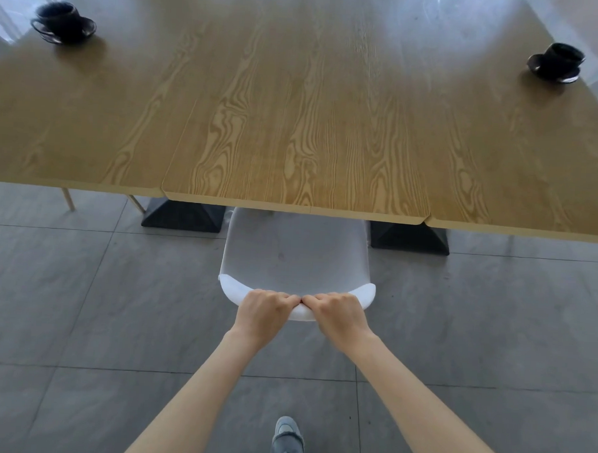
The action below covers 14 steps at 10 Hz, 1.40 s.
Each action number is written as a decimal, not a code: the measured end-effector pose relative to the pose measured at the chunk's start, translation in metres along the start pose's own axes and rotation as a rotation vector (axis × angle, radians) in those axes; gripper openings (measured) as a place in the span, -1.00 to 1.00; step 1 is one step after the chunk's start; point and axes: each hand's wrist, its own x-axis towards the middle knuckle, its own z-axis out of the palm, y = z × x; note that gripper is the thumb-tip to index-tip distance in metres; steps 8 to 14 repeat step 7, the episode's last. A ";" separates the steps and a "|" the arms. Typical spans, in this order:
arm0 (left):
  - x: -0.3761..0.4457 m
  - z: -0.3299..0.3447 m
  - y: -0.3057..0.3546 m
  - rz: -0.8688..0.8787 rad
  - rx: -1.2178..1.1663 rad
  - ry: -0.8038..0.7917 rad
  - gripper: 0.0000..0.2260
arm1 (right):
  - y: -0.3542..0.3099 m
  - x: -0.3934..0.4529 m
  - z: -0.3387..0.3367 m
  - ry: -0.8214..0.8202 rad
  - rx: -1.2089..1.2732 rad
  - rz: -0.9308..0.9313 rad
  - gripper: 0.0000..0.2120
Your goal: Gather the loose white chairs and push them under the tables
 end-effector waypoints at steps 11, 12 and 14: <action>-0.052 0.007 0.032 -0.247 -0.161 0.010 -0.34 | -0.023 -0.050 0.003 0.121 0.074 0.133 -0.49; -0.052 0.007 0.032 -0.247 -0.161 0.010 -0.34 | -0.023 -0.050 0.003 0.121 0.074 0.133 -0.49; -0.052 0.007 0.032 -0.247 -0.161 0.010 -0.34 | -0.023 -0.050 0.003 0.121 0.074 0.133 -0.49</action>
